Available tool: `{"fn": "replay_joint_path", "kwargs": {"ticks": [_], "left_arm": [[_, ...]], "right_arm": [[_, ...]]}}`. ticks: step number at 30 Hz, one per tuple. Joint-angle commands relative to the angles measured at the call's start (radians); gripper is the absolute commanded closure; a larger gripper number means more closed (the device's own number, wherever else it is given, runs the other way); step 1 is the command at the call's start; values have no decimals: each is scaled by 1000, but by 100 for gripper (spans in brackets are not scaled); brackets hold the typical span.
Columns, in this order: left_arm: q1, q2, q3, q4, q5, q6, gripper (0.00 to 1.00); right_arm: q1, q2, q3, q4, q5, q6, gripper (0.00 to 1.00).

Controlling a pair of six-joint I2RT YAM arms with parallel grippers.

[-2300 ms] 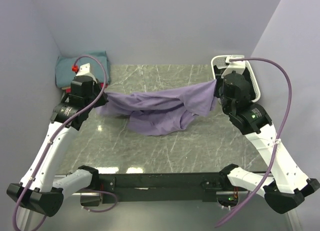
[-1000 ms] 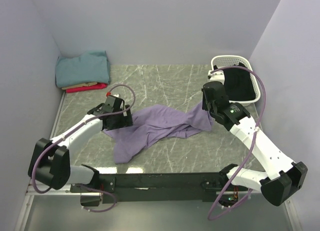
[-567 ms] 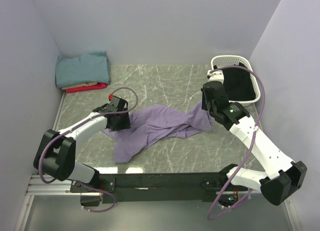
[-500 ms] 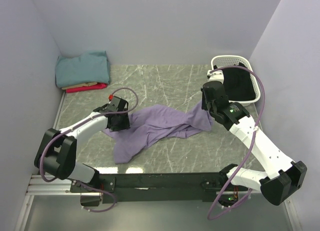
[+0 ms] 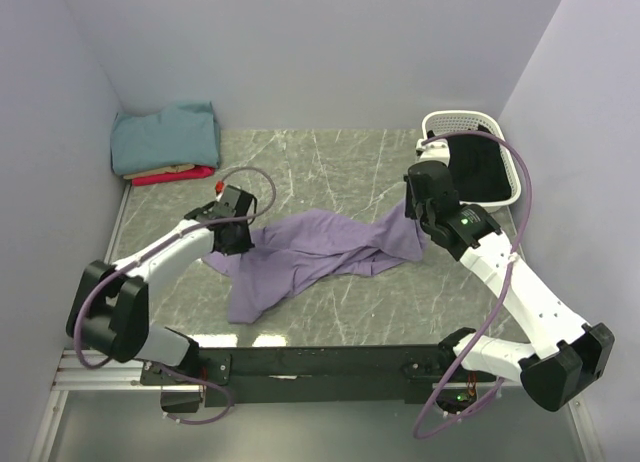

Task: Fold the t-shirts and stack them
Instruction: Flatten the tshirt out

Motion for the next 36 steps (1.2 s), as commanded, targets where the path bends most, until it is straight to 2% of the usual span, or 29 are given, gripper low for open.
{"fn": "replay_joint_path", "kwargs": {"ticks": [1,7,17,24,30,36], "left_arm": [[-4,-135,158,-69,-92,10,99],[-2,-262,353,-172,-219,29,99],[15,-435,543,-280,-488,78,99],[13,-494,678,-295,-522,150,99],[13,-541,779,-275,-489,220,99],[13,-522,947,-296,-407,262,99]], "right_arm": [[-28,-56,3,49,52,-13,100],[-51,-115,49,40,97,-19,100],[-97,-177,190,21,169,-42,100],[-100,-235,289,23,179,-77,100],[-100,-299,342,15,158,-109,100],[-100,-293,499,-26,109,-131,100]]}}
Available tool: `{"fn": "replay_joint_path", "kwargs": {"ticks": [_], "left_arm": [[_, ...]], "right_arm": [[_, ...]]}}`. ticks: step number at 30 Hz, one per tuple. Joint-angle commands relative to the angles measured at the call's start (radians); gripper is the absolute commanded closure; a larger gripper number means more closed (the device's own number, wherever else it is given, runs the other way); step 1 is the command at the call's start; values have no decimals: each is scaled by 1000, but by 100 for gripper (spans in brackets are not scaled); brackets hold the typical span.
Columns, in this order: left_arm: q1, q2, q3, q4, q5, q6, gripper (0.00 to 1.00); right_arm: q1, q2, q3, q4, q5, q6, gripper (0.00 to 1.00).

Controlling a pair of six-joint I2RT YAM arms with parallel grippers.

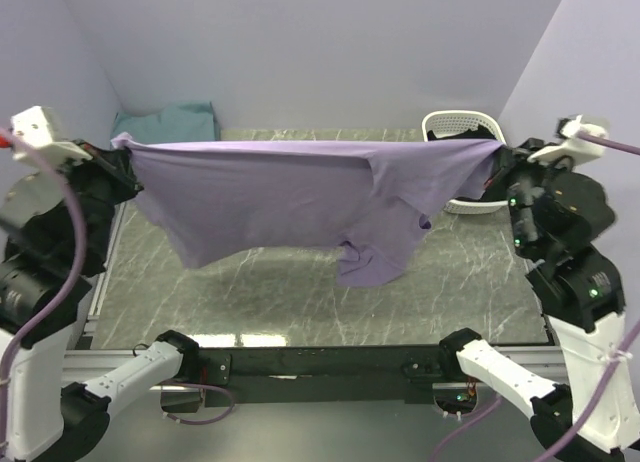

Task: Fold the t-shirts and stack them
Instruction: Flatten the tshirt out

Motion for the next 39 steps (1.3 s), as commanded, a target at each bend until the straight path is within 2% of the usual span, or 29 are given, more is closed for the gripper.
{"fn": "replay_joint_path", "kwargs": {"ticks": [1,6,9,13,21,27,32,36,39], "left_arm": [[10,3,144,4,10,79,99],[10,-2,177,21,59,94,99],[12,47,232,-46,82,70,99],[10,102,191,-56,86,50,99],[12,252,128,12,67,42,99],[68,409,172,74,145,67,99],[150,480,183,225,245,96,99],[177,596,363,199,294,135,99],[187,597,357,241,317,131,99]], "right_arm": [[-14,-23,117,15,35,-52,100],[-12,-43,156,34,15,-60,100],[-12,-2,199,-15,-19,-57,100],[-14,36,145,6,-28,-68,100],[-15,223,124,95,-27,-115,100],[-55,374,206,149,-54,-128,100],[-92,496,301,185,-105,-163,100],[-115,589,439,164,-132,-164,100],[-118,613,463,176,-157,-175,100]]}}
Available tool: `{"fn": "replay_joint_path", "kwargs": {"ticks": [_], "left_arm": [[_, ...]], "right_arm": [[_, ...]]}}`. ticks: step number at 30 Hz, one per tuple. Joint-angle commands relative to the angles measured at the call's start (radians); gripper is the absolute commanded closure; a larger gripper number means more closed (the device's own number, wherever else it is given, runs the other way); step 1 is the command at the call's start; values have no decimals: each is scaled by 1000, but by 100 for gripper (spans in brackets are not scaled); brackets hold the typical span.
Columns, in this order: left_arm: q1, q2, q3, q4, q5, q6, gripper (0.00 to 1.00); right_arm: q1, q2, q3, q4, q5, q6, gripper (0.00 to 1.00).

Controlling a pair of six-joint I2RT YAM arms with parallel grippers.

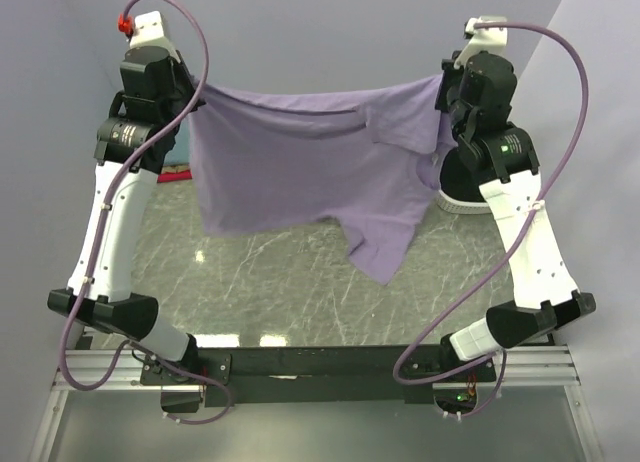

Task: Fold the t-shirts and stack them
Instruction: Flatten the tshirt out

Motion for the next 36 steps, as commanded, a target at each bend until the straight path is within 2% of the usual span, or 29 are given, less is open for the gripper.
{"fn": "replay_joint_path", "kwargs": {"ticks": [1,3,6,12,16,19,24,36], "left_arm": [[9,-35,23,151,90,38,99],[10,-112,-77,229,101,33,99],[9,-193,-152,248,88,24,99],[9,-324,-287,185,97,6,99],[9,-419,-360,165,97,-8,99],[9,-454,-327,96,102,-2,99],[9,-473,-183,-68,131,21,99],[9,-605,-15,-200,108,90,94]], "right_arm": [[-12,8,85,82,-37,-30,100],[-12,-8,57,85,-42,-27,100],[-12,-62,-2,90,-55,-23,100],[-12,-231,-208,89,-85,37,100],[-12,-352,-270,69,-88,53,100],[-12,-400,-257,27,-86,57,100],[-12,-469,-241,-10,-86,63,100],[-10,-648,-214,-54,-108,74,100]]}}
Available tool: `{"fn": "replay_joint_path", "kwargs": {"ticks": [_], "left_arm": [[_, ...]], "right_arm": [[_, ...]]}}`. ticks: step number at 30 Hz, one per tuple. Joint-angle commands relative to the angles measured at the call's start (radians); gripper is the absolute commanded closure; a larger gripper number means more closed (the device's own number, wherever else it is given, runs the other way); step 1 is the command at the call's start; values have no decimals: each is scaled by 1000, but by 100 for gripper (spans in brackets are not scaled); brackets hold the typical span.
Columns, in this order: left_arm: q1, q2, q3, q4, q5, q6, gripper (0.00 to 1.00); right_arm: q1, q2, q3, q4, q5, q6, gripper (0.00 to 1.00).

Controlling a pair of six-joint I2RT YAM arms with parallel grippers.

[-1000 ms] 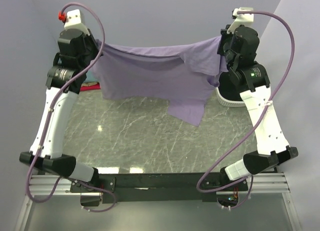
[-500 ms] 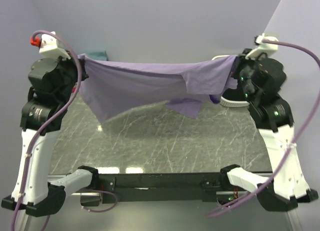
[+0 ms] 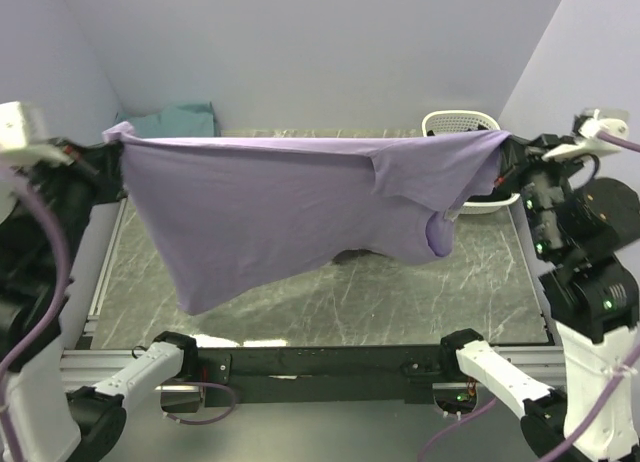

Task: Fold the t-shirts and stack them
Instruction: Flatten the tshirt out

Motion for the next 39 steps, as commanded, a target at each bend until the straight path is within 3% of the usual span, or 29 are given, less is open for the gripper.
{"fn": "replay_joint_path", "kwargs": {"ticks": [1,11,20,27,39], "left_arm": [[4,-43,91,-25,-24,49,94],[1,-56,243,-82,28,33,90],[-16,-64,254,-85,105,-18,87],[-17,32,90,-136,82,-52,89],[-16,153,-234,30,50,-76,98]], "right_arm": [[-7,-63,67,11,14,3,100],[-6,-96,167,-41,-9,2,100],[-6,-101,204,-69,-45,11,100],[-6,-24,61,3,-71,31,100],[-9,117,-171,129,-9,15,100]]}}
